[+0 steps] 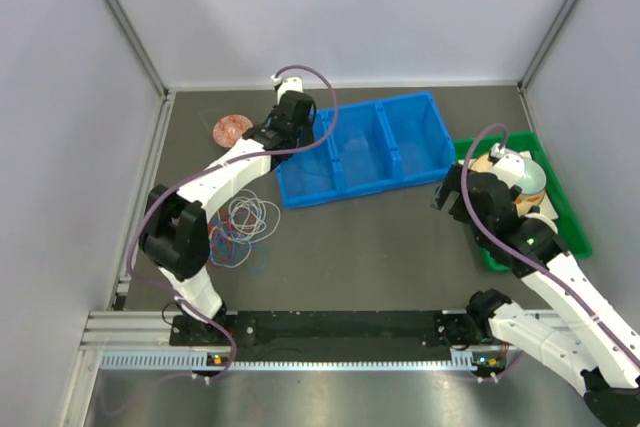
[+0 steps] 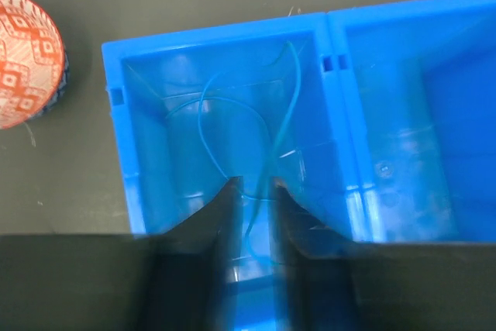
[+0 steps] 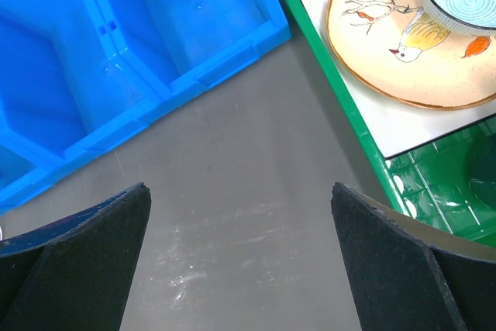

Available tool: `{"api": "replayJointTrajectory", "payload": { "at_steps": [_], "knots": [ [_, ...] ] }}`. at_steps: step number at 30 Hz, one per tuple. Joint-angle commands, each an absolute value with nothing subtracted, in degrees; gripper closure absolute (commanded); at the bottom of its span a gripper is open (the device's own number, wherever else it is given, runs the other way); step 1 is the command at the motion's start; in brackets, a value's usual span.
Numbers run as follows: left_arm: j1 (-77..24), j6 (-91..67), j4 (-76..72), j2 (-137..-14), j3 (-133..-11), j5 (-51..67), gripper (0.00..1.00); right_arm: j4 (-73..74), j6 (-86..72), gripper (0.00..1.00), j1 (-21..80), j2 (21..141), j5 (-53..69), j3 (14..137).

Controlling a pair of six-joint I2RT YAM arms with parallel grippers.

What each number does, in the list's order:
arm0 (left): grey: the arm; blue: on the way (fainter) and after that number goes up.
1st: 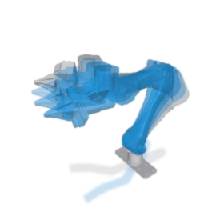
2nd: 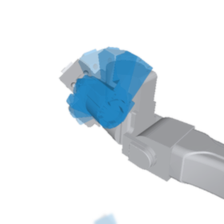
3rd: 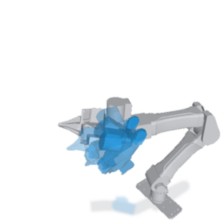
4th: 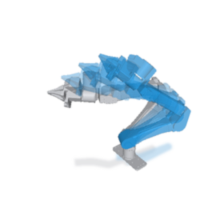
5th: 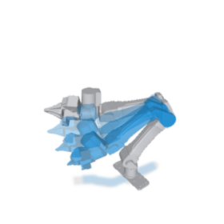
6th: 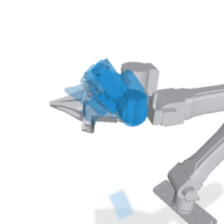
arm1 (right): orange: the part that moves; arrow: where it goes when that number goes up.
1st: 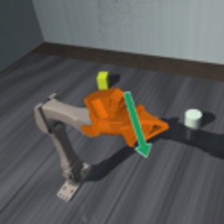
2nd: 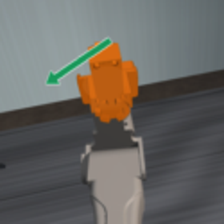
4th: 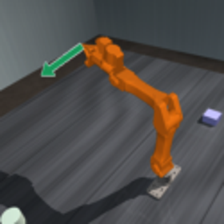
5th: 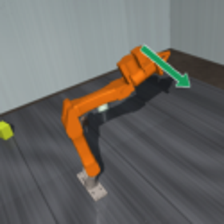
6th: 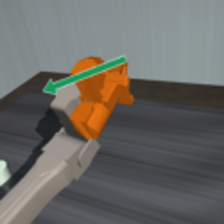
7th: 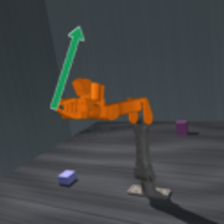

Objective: Untangle the cables

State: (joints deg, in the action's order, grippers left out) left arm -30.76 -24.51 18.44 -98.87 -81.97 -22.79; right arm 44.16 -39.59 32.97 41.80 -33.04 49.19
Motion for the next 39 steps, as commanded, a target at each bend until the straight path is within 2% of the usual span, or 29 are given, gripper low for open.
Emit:
{"api": "replayJointTrajectory", "payload": {
  "at_steps": [1, 2, 4, 6, 12, 17, 26, 33, 39],
  "knots": [
    [-30.1, -26.5, 17.6, -98.4, -84.9, -20.7, 0.32, 42.6, -39.0, 0.01, 33.2, 41.4, -32.7, 50.8],
    [-30.1, -25.9, 17.7, -97.0, -84.9, -19.5, 0.28, 42.6, -38.9, 0.01, 33.2, 41.4, -32.7, 50.8],
    [-30.1, -25.4, 17.6, -95.2, -85.1, -17.8, 0.13, 42.6, -39.1, 0.01, 33.2, 41.6, -32.9, 50.9],
    [-30.2, -25.1, 18.5, -92.0, -85.4, -17.1, 0.08, 42.5, -39.3, 0.01, 33.3, 41.9, -32.8, 50.9],
    [-30.3, -24.4, 22.7, -80.8, -79.3, -19.0, 0.09, 41.9, -40.1, 0.01, 33.3, 42.9, -31.7, 49.8],
    [-30.6, -27.0, 35.7, -72.5, -71.5, -21.6, 0.09, 39.9, -40.2, 0.01, 33.2, 43.6, -30.5, 48.9],
    [-30.9, -50.4, 59.6, -65.0, -60.0, -38.7, 0.12, 35.5, -38.7, 0.01, 33.3, 48.5, -26.5, 49.7],
    [-30.9, -61.2, 59.2, -68.5, -52.2, -37.2, 0.2, 33.2, -38.7, 0.01, 33.3, 49.8, -24.9, 48.9],
    [-30.8, -62.7, 52.8, -68.4, -45.8, -35.1, 0.27, 33.2, -38.3, 0.01, 33.3, 49.1, -24.6, 48.6]
  ]
}}
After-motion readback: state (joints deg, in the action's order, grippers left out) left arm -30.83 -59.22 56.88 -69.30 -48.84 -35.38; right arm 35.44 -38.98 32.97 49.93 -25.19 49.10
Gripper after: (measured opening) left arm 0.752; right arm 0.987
